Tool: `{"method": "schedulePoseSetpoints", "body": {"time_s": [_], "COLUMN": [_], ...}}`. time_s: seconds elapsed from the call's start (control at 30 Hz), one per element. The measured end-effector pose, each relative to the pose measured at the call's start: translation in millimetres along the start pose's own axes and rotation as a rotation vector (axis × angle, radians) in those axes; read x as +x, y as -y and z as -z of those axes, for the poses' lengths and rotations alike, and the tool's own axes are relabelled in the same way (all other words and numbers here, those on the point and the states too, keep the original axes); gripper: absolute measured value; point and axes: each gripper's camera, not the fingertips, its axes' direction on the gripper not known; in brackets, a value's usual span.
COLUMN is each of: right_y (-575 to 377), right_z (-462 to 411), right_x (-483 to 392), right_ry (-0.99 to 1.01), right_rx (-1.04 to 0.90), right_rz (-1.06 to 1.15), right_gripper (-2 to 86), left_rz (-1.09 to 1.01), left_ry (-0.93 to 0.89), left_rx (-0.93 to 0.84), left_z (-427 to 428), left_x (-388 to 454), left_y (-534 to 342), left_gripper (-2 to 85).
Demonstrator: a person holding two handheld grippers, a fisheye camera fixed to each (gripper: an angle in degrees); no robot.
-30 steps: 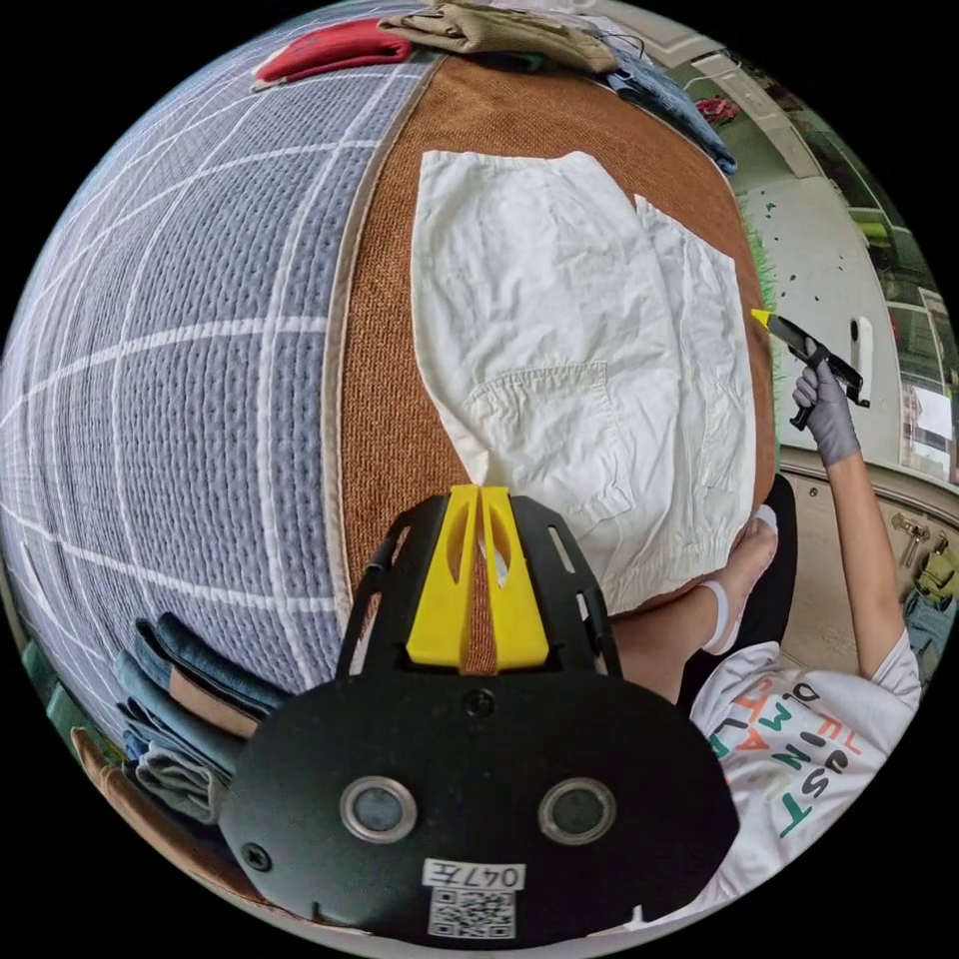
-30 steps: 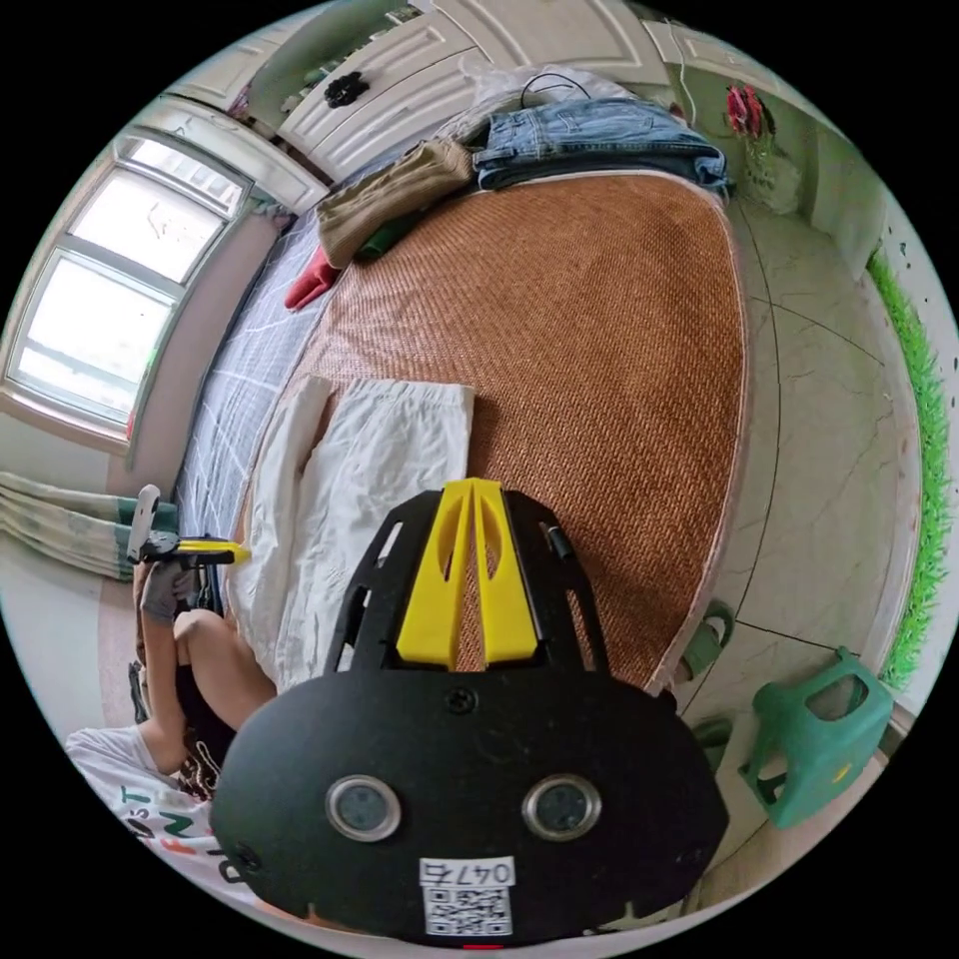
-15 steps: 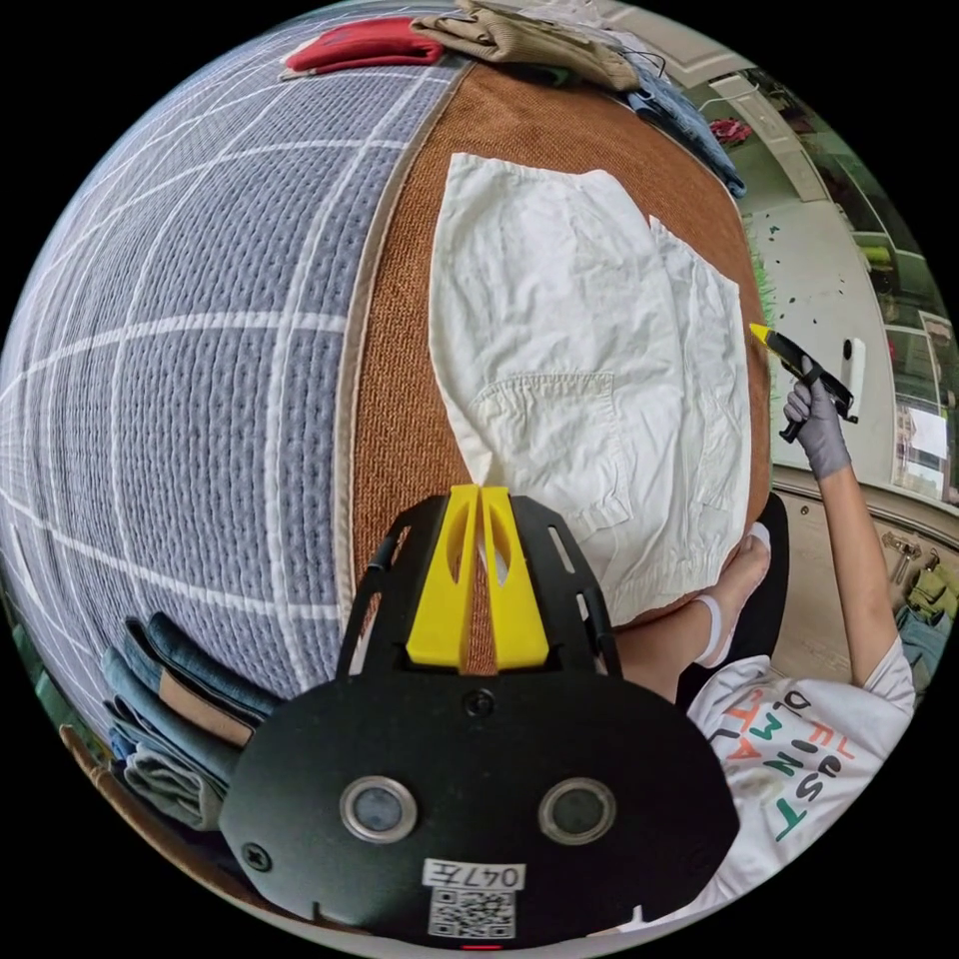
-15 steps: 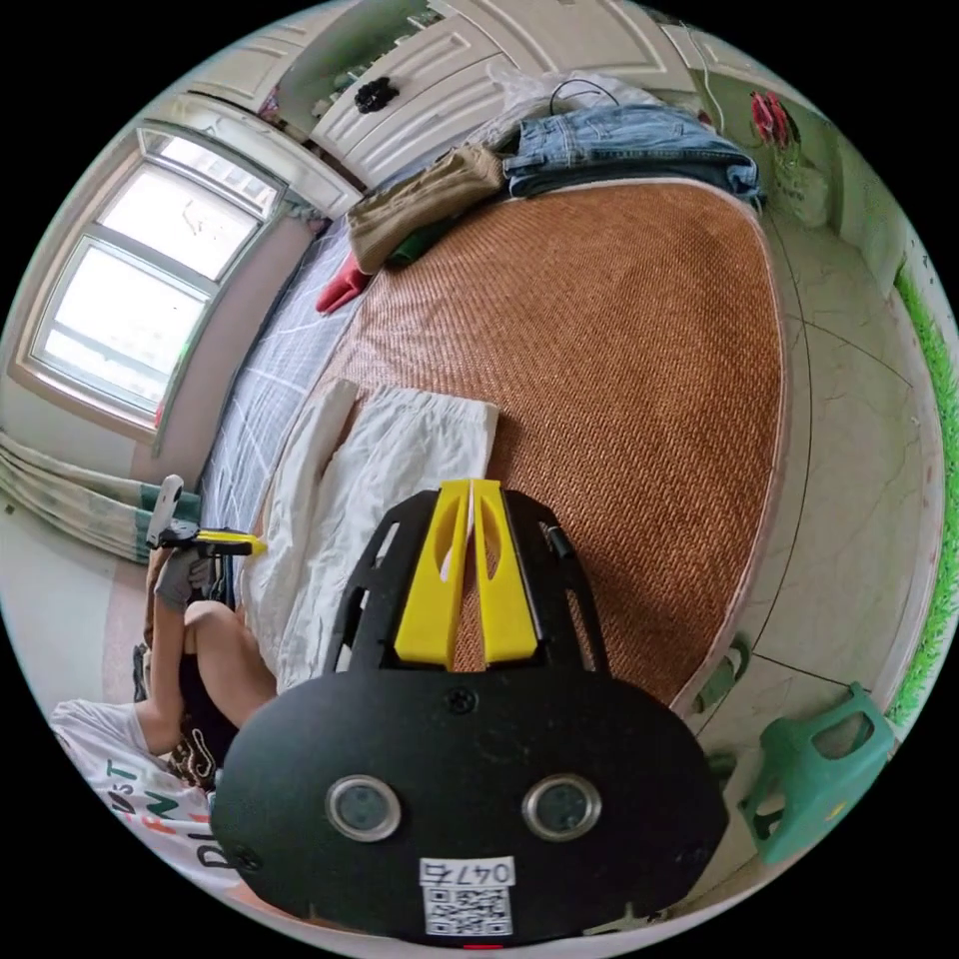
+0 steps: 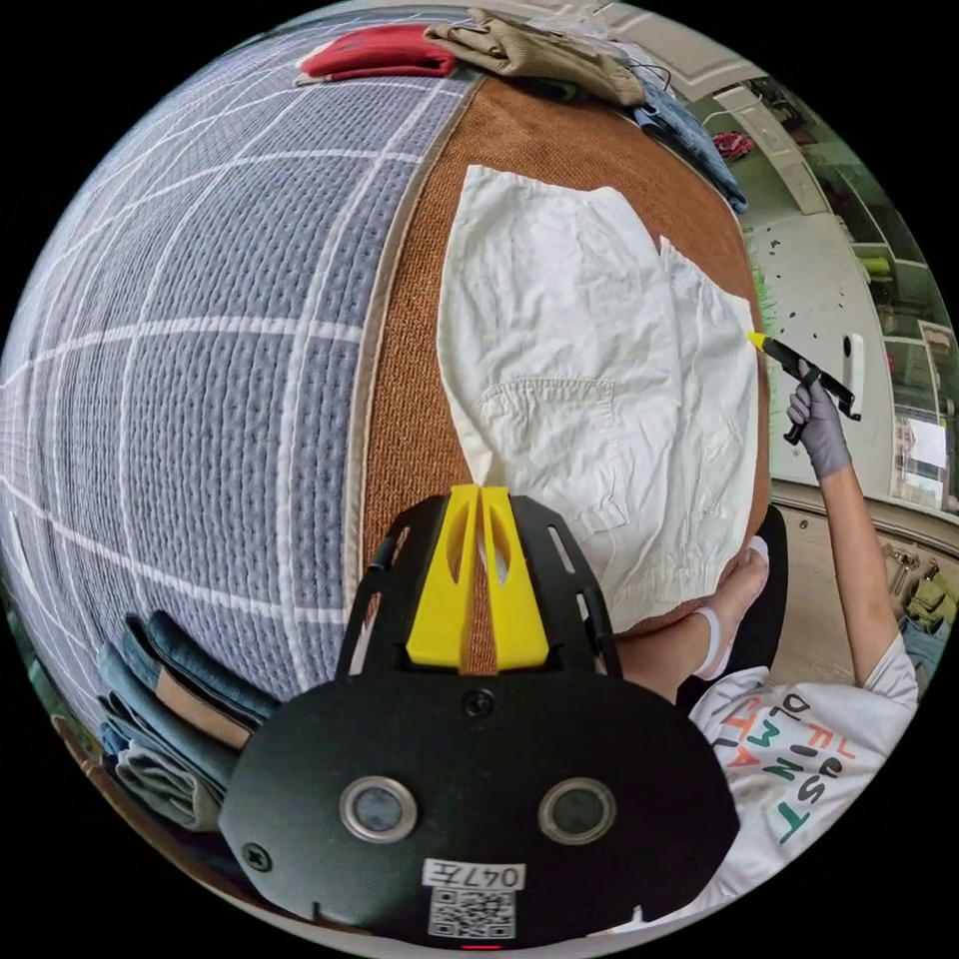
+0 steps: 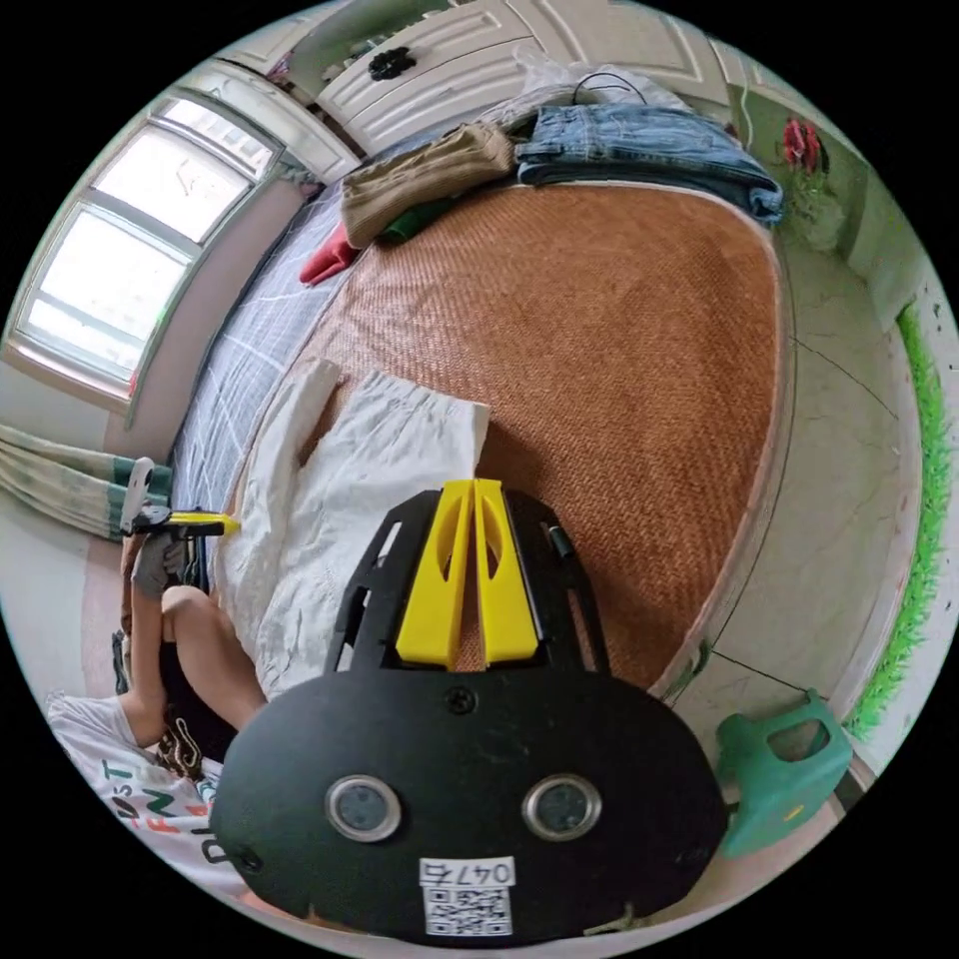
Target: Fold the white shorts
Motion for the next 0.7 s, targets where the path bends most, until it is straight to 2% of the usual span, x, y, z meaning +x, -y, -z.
{"method": "schedulePoseSetpoints", "body": {"time_s": [0.17, 0.27, 0.37, 0.4, 0.47, 0.53, 0.57, 0.63, 0.7], "right_y": [-5.7, -6.3, -13.0, -20.8, -31.5, -44.1, -48.7, -71.1, -86.3], "right_z": [39.9, 35.1, 53.0, 62.8, 64.2, 38.8, 29.6, -12.6, -46.4], "right_x": [32.6, 31.8, 1.4, -27.6, -84.7, -171.5, -193.2, -265.9, -299.4], "right_ry": [-0.014, -0.036, -0.113, -0.075, 0.038, 0.164, 0.171, 0.126, 0.065], "right_rx": [0.072, 0.012, 0.094, 0.171, 0.208, 0.081, 0.041, -0.110, -0.216], "right_rz": [-0.199, -0.243, -0.225, -0.142, 0.061, 0.336, 0.396, 0.574, 0.645], "right_gripper": [-0.1, 7.7, 7.7, 5.5, 1.7, -0.3, -0.6, -1.0, -1.0], "left_rz": [0.047, 0.039, 0.009, 0.010, 0.018, 0.030, 0.032, 0.039, 0.043], "left_ry": [-0.190, -0.138, -0.087, -0.088, -0.115, -0.168, -0.179, -0.187, -0.189], "left_rx": [0.086, 0.026, 0.011, 0.024, 0.049, 0.085, 0.091, 0.104, 0.110], "left_z": [19.8, 16.0, 21.6, 28.4, 38.9, 52.0, 54.9, 65.6, 73.0], "left_x": [-39.1, -41.2, -37.4, -40.1, -47.5, -57.7, -59.6, -63.9, -66.7], "left_y": [-14.4, -12.2, -12.8, -15.0, -18.5, -22.4, -23.4, -28.7, -34.0], "left_gripper": [-1.0, -1.0, -1.0, -1.0, -1.0, -1.0, -1.0, -1.0, -1.0]}}
